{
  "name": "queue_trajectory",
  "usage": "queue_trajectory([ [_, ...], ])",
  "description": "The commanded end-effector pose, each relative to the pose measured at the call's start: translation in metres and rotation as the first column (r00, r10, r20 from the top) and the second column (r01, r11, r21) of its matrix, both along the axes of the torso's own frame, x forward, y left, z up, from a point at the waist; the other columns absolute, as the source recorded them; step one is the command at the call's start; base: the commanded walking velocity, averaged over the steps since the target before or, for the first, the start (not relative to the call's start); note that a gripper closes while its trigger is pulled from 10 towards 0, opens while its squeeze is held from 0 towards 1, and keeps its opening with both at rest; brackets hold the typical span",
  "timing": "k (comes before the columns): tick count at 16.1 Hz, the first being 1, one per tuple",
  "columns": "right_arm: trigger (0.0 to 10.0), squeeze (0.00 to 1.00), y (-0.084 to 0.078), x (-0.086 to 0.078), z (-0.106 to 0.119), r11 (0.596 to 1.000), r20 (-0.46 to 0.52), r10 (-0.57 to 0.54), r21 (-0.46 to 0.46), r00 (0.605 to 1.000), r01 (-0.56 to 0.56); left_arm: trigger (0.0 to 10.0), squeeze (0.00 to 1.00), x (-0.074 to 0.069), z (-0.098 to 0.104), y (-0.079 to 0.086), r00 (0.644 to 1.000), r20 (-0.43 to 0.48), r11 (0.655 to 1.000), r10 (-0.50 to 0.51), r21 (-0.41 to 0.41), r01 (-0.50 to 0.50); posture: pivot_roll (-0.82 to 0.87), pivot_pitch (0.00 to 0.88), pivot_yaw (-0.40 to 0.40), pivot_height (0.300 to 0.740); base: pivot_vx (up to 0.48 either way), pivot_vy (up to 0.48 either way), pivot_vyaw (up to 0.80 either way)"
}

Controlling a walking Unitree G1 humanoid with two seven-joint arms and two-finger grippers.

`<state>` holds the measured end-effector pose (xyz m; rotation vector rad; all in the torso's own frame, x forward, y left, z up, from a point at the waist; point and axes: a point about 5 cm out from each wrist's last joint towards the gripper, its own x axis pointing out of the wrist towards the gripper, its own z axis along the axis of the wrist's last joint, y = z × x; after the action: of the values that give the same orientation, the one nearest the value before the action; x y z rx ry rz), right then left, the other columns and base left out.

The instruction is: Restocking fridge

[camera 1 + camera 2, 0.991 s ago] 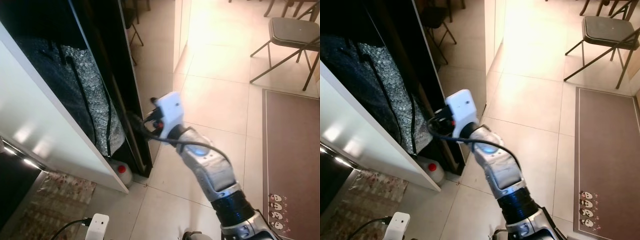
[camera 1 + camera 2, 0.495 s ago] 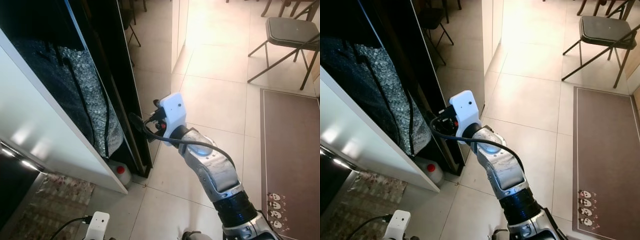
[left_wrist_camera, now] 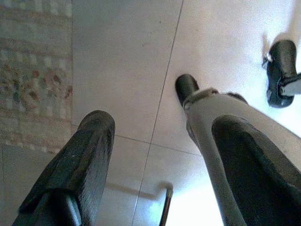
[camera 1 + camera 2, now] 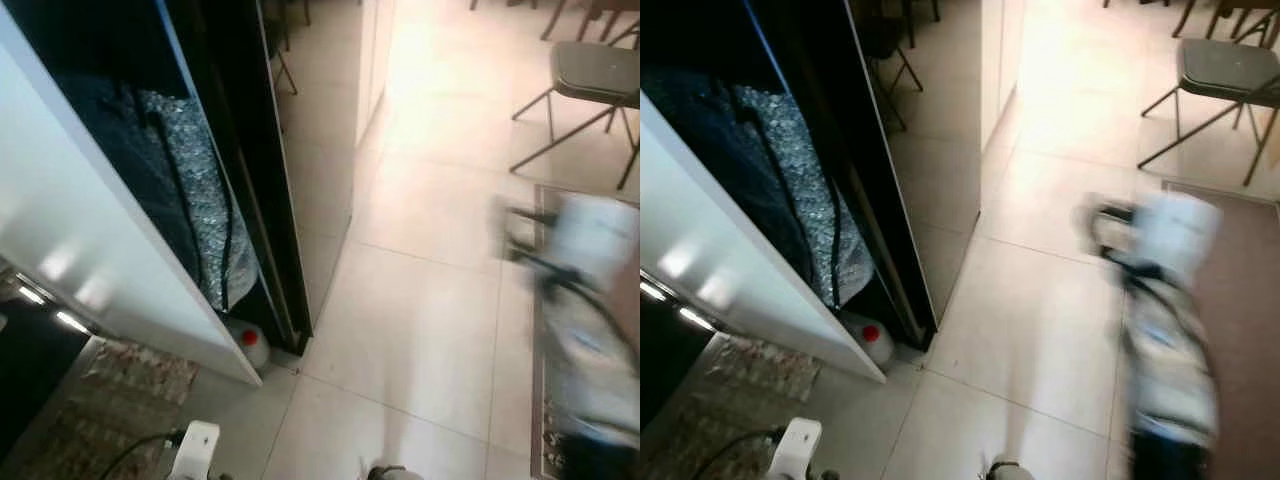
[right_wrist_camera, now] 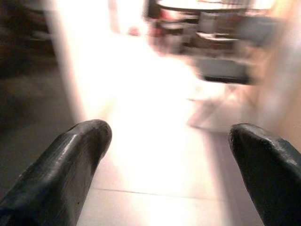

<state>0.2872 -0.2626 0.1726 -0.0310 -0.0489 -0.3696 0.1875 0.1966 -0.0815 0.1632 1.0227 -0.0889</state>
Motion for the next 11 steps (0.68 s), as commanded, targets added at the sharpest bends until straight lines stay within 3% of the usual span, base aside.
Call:
queue_trajectory([
  [1,10.0,0.0,-0.02,-0.009,-0.027,0.996,-0.085,-0.08,0.031,0.993,0.083,10.0,0.0,-0.014,-0.006,0.005,0.998,-0.056,1.0,0.01,0.016,-0.009,-0.15,0.157,0.082,0.74,0.0,0.0,0.0],
  [2,10.0,0.0,-0.033,-0.017,-0.058,0.991,-0.181,-0.112,0.056,0.977,0.124,10.0,0.0,-0.014,-0.006,0.005,0.998,-0.056,1.0,0.008,0.017,-0.007,-0.15,0.156,0.082,0.74,0.0,0.0,0.0],
  [3,10.0,0.0,-0.039,-0.031,-0.112,0.986,-0.364,-0.118,0.069,0.924,0.153,10.0,0.0,-0.013,-0.006,0.005,0.998,-0.055,1.0,0.006,0.017,-0.005,-0.15,0.158,0.085,0.74,0.0,0.0,0.0],
  [4,10.0,0.0,-0.026,-0.05,-0.166,0.988,-0.549,-0.03,0.108,0.835,0.107,10.0,0.0,-0.012,-0.005,0.005,0.999,-0.053,1.0,0.007,0.017,-0.006,-0.15,0.16,0.088,0.74,0.0,0.0,0.0],
  [5,10.0,0.0,0.003,-0.075,-0.211,0.991,-0.724,0.118,0.132,0.68,-0.031,10.0,0.0,-0.012,-0.005,0.005,0.999,-0.051,1.0,0.009,0.017,-0.008,-0.14,0.162,0.087,0.74,0.0,0.0,0.0],
  [8,10.0,0.0,0.052,-0.123,-0.256,0.926,-0.851,0.341,0.232,0.399,-0.298,10.0,0.0,-0.013,-0.006,0.004,0.998,-0.042,0.999,0.054,0.009,-0.053,-0.11,0.151,0.055,0.74,0.0,0.0,0.0],
  [9,10.0,0.0,0.059,-0.137,-0.264,0.92,-0.862,0.358,0.26,0.359,-0.292,10.0,0.0,-0.014,-0.007,0.001,0.996,-0.042,0.997,0.078,-0.002,-0.078,-0.1,0.143,0.032,0.74,0.0,0.0,0.0],
  [11,10.0,0.0,0.05,-0.137,-0.265,0.946,-0.87,0.308,0.237,0.385,-0.222,10.0,0.0,-0.015,-0.008,-0.004,0.995,-0.045,0.996,0.088,-0.016,-0.089,-0.07,0.126,-0.006,0.74,0.0,0.0,0.0],
])
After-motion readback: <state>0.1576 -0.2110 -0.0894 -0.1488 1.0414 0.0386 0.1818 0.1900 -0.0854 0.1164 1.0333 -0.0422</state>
